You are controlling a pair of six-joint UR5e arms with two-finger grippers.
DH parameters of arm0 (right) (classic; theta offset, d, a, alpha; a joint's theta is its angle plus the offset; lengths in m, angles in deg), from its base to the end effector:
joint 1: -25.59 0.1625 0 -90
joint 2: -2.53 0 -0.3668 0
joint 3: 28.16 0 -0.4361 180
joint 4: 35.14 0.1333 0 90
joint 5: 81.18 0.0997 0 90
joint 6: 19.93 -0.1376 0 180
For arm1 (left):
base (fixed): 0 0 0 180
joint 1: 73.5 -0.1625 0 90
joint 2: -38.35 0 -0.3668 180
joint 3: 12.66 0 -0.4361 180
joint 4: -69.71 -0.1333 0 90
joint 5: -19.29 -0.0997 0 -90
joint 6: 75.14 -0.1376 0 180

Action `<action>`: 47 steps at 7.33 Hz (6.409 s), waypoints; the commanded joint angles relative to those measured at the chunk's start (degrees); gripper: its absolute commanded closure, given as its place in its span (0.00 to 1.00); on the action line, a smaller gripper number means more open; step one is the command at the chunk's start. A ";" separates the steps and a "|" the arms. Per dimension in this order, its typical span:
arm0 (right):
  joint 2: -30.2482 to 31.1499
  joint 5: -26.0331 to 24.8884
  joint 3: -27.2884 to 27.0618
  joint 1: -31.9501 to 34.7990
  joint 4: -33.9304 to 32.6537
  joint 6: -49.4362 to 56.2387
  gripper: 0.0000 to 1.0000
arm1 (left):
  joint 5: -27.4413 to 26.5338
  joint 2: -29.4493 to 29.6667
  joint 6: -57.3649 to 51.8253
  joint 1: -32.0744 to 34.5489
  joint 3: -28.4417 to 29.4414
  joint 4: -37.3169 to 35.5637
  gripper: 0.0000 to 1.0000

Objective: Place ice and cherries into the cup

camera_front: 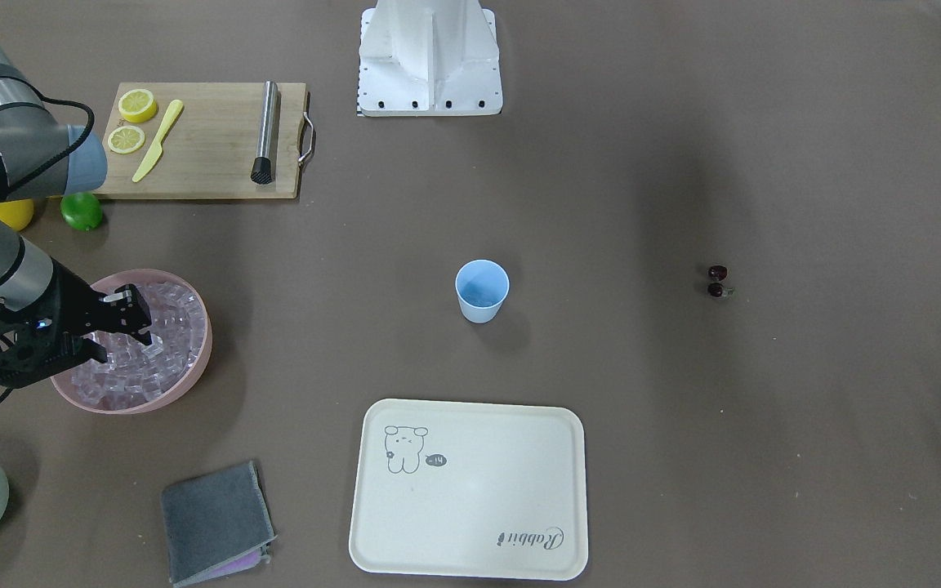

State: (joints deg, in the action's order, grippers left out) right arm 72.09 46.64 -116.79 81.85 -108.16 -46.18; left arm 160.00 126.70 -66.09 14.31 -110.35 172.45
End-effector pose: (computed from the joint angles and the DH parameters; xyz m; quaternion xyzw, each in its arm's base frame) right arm -0.3397 -0.5967 0.3929 0.0995 -0.4132 -0.1588 0.8911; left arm -0.0059 -0.5462 0.5337 0.1054 0.4349 0.0164 0.8941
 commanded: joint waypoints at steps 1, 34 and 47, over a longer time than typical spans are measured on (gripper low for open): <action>0.31 -2.91 -0.06 -2.99 0.51 0.76 0.40 | 0.00 -0.02 0.00 0.00 -0.05 0.00 0.02; -1.05 8.92 3.64 30.30 -14.09 19.08 0.01 | -2.81 2.43 1.85 -4.37 -3.68 1.06 0.02; 24.39 6.56 -12.45 33.13 -15.05 22.38 0.00 | -24.35 10.27 33.13 -41.40 7.05 21.95 0.07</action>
State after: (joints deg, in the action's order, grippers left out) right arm 95.84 53.30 -129.20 114.96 -123.33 -23.83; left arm 137.33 137.34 -33.81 -25.24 -106.41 189.31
